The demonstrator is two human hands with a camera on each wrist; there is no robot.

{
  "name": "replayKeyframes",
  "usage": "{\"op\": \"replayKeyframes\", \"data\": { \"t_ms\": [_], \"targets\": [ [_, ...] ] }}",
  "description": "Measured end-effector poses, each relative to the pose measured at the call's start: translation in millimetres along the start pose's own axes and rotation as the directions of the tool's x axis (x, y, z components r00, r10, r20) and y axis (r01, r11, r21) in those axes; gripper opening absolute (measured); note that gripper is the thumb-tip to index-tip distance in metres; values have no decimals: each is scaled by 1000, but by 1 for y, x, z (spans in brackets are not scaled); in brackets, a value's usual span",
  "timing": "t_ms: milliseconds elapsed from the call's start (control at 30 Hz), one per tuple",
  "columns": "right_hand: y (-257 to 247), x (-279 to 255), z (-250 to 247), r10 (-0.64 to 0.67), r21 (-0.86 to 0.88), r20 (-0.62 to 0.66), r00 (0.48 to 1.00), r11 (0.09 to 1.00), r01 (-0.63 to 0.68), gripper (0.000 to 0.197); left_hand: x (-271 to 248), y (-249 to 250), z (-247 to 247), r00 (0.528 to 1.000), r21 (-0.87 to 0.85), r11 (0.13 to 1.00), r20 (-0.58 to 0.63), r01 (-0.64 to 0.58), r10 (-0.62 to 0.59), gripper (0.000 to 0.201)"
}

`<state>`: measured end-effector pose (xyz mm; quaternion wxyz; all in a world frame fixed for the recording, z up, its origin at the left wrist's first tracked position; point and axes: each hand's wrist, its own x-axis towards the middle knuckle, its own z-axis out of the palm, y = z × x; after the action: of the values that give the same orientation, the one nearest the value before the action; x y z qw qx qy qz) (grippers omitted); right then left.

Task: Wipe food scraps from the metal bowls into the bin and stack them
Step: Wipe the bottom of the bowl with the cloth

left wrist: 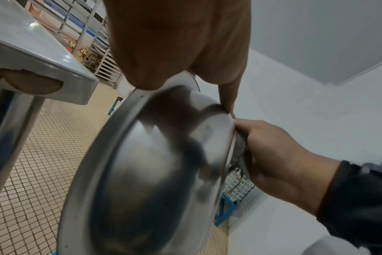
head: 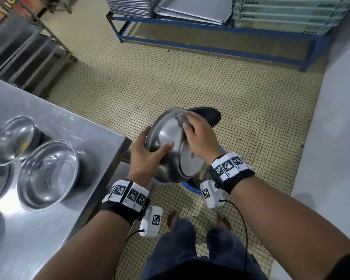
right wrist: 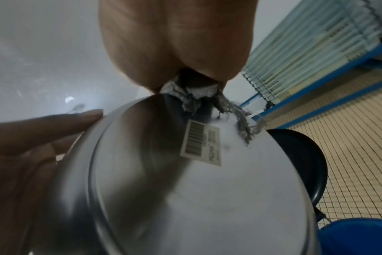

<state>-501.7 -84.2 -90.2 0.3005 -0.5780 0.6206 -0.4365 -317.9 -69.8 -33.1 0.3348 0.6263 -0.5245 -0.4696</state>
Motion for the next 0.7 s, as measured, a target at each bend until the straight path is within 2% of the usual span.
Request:
{"op": "replayKeyframes", "data": {
  "t_ms": [100, 200, 267, 367, 433, 533, 633, 700],
  "targets": [
    [-10, -5, -6, -85, 97, 71, 994, 992, 78, 36, 5, -3, -2, 1000, 38, 999, -17, 4, -3, 86],
    [-11, -11, -5, -129, 107, 161, 978, 988, 113, 41, 8, -4, -2, 1000, 81, 997, -16, 16, -15, 101],
    [-8, -15, -1, -181, 64, 186, 966, 983, 172, 41, 9, -2, -1, 999, 68, 997, -13, 34, -33, 93],
    [-4, -24, 0, -244, 69, 208, 947, 970, 235, 36, 9, -1, -1, 999, 72, 997, -31, 35, -33, 68],
    [-2, -28, -3, -230, 59, 218, 948, 973, 223, 35, 8, -2, -1, 999, 79, 996, -40, 39, -35, 74],
    [5, -32, -6, -161, 10, 185, 969, 987, 162, 36, 9, -6, -4, 994, 48, 996, -77, 77, -74, 85],
    [9, -31, -7, -84, -4, 73, 994, 996, 84, 35, 11, -5, -7, 992, 44, 995, -92, 85, -81, 79],
    [3, -27, -2, -133, -22, 37, 990, 991, 134, 39, 13, -3, -5, 993, 45, 996, -95, 75, -70, 75]
  ]
}}
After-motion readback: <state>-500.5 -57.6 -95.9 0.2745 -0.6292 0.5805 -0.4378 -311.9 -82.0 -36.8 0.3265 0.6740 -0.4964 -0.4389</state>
